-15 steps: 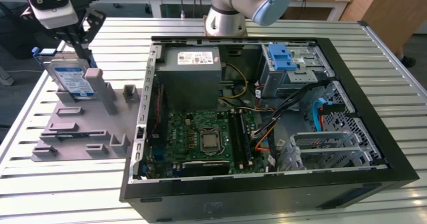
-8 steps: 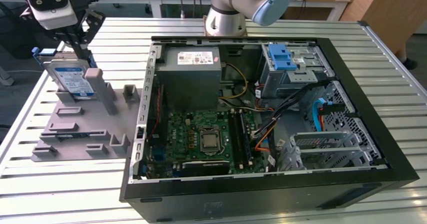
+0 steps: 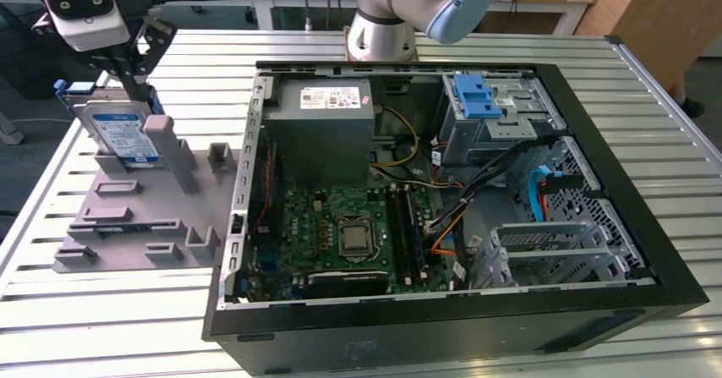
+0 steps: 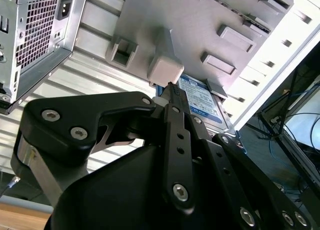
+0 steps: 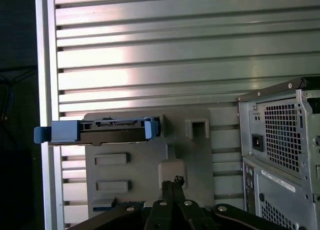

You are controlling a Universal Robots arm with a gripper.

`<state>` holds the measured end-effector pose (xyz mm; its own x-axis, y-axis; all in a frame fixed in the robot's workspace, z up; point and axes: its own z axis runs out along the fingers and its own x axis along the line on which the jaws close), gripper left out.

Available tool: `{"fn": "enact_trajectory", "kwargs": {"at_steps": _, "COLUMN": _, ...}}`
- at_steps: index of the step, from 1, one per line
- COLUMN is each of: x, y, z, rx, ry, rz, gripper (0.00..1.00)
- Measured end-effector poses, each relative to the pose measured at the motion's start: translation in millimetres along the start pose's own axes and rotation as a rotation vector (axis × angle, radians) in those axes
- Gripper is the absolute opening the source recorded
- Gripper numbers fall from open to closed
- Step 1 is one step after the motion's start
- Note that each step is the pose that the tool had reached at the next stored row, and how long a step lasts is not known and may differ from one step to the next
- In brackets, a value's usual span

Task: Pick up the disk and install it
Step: 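Reach for the disk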

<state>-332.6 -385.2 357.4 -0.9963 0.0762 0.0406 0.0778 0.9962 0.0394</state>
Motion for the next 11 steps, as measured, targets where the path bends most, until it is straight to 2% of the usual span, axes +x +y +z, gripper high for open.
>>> {"fn": "enact_trajectory", "kwargs": {"at_steps": 11, "x": 1.4, "y": -0.2, "z": 1.9, "rx": 0.0009, "ry": 0.0111, "rz": 0.0, "gripper": 0.11}}
